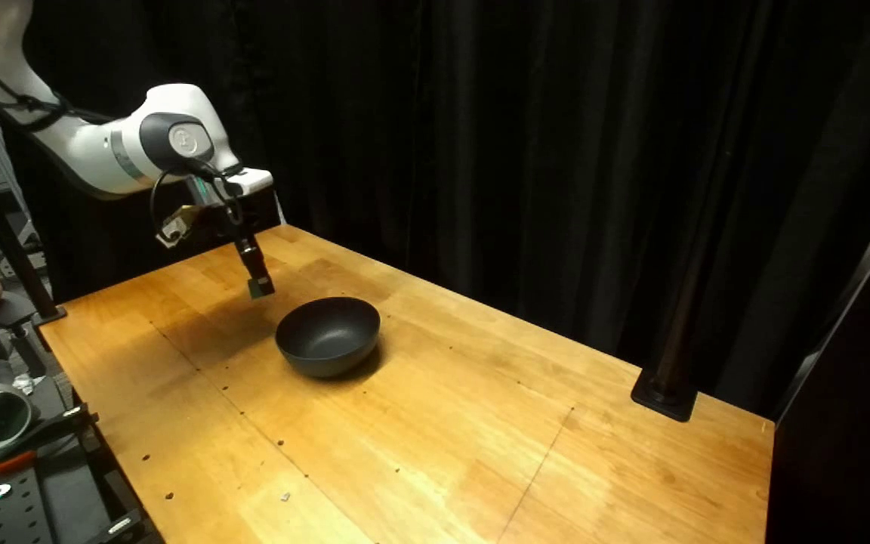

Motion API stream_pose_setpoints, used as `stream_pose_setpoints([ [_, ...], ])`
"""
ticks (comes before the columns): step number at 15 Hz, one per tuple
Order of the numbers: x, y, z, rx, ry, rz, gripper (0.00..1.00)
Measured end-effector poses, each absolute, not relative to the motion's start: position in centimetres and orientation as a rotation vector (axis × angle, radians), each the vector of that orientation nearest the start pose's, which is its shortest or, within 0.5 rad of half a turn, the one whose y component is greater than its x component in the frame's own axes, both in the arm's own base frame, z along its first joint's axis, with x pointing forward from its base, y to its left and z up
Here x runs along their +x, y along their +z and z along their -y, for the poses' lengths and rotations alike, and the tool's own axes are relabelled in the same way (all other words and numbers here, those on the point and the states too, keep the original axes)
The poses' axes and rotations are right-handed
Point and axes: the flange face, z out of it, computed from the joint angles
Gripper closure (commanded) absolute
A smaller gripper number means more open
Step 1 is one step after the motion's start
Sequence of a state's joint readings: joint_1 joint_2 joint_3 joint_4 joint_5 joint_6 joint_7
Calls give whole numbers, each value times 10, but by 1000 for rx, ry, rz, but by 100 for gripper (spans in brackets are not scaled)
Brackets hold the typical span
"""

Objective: Pick up the green block from the table and put it in the black bowl.

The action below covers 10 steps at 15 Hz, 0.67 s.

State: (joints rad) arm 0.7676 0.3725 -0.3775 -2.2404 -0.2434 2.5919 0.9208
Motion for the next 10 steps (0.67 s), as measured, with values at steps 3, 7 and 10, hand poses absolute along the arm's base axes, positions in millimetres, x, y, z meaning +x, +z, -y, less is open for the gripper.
stream_pose_setpoints([
  [3, 523, 247, -167, -3334, -317, -611, 83],
  [7, 537, 249, -112, -3328, -311, -769, 26],
  [10, 539, 244, -89, -3274, -227, -857, 3],
])
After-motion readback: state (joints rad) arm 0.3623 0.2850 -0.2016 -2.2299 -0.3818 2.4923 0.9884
